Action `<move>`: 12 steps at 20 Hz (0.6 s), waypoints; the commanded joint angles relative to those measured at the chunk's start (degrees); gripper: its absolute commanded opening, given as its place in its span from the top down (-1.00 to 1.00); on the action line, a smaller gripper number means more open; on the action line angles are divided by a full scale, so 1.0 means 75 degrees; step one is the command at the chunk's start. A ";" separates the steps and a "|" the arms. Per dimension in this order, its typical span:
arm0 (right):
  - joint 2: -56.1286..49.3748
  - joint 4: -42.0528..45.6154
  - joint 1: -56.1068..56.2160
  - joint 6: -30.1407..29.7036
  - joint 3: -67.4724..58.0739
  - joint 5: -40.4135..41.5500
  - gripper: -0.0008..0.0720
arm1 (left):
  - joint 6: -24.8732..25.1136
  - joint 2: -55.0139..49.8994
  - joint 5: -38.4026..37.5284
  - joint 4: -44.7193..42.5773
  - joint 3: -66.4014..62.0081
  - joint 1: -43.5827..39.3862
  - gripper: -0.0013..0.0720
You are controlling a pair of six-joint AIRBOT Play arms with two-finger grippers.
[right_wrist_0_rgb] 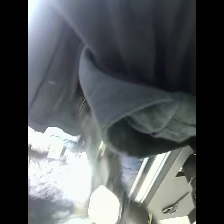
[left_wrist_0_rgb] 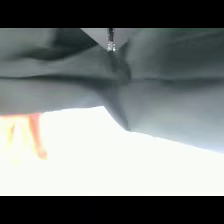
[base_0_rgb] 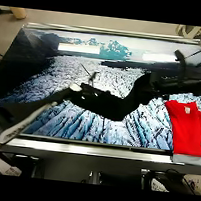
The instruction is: Fold the shirts.
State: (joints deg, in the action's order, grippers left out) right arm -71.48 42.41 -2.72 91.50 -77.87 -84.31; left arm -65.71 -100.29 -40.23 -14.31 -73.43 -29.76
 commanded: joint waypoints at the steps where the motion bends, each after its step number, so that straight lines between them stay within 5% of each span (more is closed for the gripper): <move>1: -0.0970 -0.0038 0.1087 0.0017 -0.0006 0.1064 0.93 | -0.1029 0.1609 -0.0399 -0.2754 0.0157 0.1422 0.89; 6: -0.3360 -0.2352 0.2920 -0.0670 -0.0102 0.3188 0.91 | -0.1478 0.4371 -0.0793 -0.3704 0.0157 0.3500 0.89; 7: -0.3870 -0.2914 0.3165 -0.0970 -0.0274 0.3337 0.51 | -0.1478 0.4820 -0.0854 -0.3704 0.0157 0.3730 0.89; 8: -0.4290 -0.3526 0.3249 -0.1332 -0.0501 0.3226 -0.57 | -0.1475 0.5164 -0.0991 -0.3719 0.0157 0.3891 0.89; 9: -0.4514 -0.4086 0.3220 -0.1705 -0.0691 0.2964 -0.94 | -0.1475 0.5450 -0.1247 -0.3821 0.0157 0.4030 0.89; 12: -0.4290 -0.3640 0.2410 -0.1632 -0.0991 0.2296 -0.91 | -0.1478 0.5881 -0.2346 -0.4660 0.0157 0.4360 0.89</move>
State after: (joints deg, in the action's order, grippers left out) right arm -101.84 18.06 17.65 81.52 -83.07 -64.42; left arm -76.34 -60.95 -51.35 -43.46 -72.27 -0.43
